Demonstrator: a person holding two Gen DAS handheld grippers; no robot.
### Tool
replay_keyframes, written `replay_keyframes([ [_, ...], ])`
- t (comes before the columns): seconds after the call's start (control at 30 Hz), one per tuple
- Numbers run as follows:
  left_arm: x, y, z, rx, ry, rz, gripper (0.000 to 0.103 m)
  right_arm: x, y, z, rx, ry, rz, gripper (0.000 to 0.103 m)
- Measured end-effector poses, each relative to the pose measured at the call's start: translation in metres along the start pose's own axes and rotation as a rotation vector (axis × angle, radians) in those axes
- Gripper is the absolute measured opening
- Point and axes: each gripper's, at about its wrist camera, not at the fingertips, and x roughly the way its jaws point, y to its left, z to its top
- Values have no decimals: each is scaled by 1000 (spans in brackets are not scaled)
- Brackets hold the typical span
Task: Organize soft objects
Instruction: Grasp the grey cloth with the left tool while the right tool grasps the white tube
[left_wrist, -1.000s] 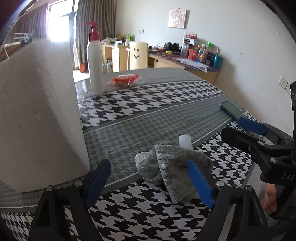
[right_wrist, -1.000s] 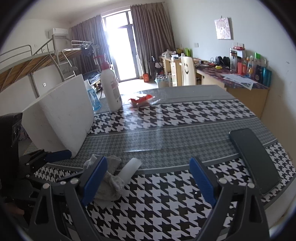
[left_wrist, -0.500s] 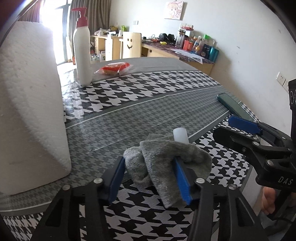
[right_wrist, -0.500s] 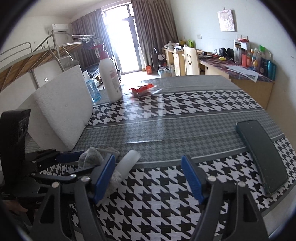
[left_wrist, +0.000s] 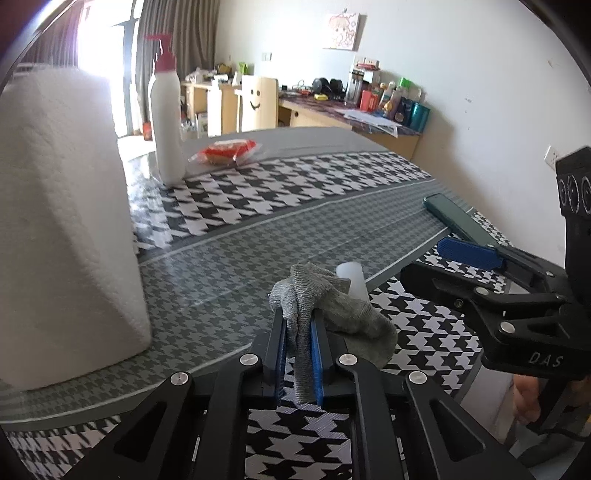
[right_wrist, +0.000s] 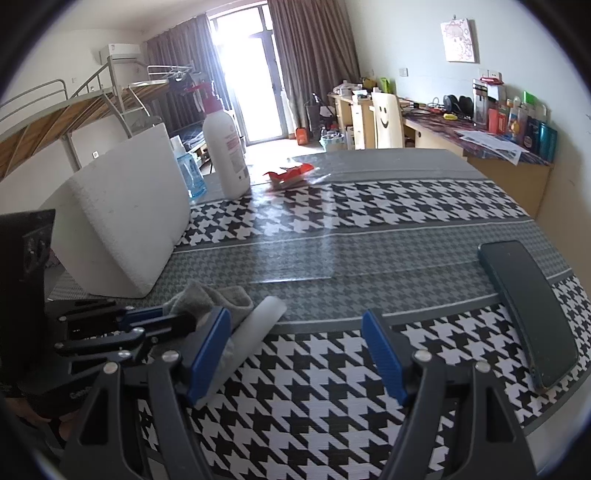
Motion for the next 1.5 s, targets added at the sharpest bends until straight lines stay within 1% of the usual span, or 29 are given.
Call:
replay_keyframes([
  [0.23,-15,8,2,-18,-36,5,12,1,10,0,-21,9,2,78],
  [0.37,-23,12,0,-19,-58,33,12,4,16,-1,-26,18,3,78],
  [0.63,-31,22,-2,-35,-78,43,12,15,28,-2,-33,57,0,77],
  [0.7,-32,24,-3,-38,-82,48,12,18,31,-2,-37,67,4,73],
  [0.87,-35,26,-5,-40,-91,57,12,21,35,-3,-38,80,-9,70],
  [0.97,-36,27,-5,-40,-95,58,13,24,36,-4,-33,94,-10,64],
  [1.07,-37,27,-6,-36,-100,55,12,26,39,-5,-26,108,-14,61],
  [1.2,-39,29,-7,-36,-104,47,12,29,43,-8,-17,125,-18,52],
  [1.33,-41,31,-8,-34,-104,38,13,31,50,-10,-17,144,-37,45],
  [1.37,-41,31,-9,-32,-104,34,13,32,52,-11,-16,148,-43,42],
  [1.47,-42,29,-9,-26,-107,23,13,32,55,-14,-11,158,-72,40],
  [1.5,-42,29,-10,-25,-108,19,13,33,55,-14,-8,161,-79,35],
])
